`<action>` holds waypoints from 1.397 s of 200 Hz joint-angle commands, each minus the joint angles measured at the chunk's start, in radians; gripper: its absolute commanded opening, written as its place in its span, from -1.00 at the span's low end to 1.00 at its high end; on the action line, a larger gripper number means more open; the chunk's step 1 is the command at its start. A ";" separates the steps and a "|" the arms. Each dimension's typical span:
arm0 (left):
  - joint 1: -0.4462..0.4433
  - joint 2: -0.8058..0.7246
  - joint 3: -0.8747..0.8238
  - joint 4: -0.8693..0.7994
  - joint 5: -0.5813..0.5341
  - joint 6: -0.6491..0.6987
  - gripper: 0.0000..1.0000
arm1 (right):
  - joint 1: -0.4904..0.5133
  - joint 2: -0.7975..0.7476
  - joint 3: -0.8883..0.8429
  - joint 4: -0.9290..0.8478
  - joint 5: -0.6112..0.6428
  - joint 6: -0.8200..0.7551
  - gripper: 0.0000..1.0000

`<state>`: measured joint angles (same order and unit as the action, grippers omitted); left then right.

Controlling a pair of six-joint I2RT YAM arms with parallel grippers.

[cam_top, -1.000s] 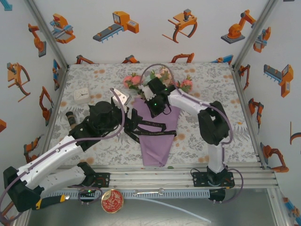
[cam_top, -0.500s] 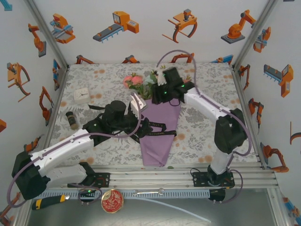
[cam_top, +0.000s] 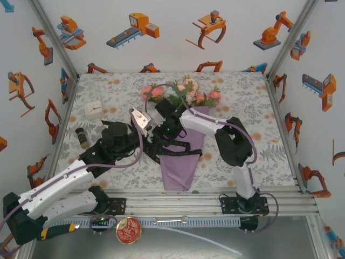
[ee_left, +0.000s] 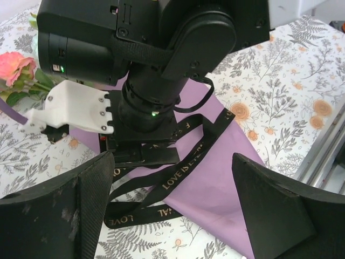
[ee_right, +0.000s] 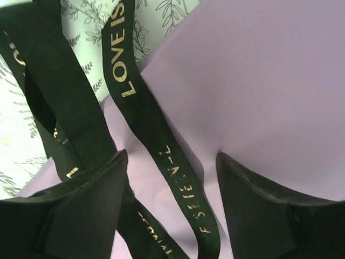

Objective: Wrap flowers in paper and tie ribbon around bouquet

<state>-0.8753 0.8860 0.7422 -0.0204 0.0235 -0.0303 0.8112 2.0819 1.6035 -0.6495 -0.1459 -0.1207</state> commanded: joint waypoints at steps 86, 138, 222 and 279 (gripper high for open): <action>0.009 0.016 0.008 -0.012 0.043 0.022 0.67 | -0.067 -0.095 0.067 0.023 -0.036 0.202 -1.00; -0.009 0.173 0.048 0.039 0.279 0.109 0.50 | -0.306 -0.218 0.021 0.306 0.009 0.756 -1.00; -0.035 0.660 0.185 0.080 0.299 0.227 0.36 | -0.362 -0.267 -0.063 0.371 0.010 0.826 -1.00; -0.046 0.861 0.271 -0.060 0.309 0.294 0.50 | -0.361 -0.279 -0.087 0.344 -0.031 0.805 -1.00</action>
<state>-0.9104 1.7142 0.9745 -0.0063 0.3119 0.2062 0.4522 1.8400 1.5200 -0.3019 -0.1612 0.6815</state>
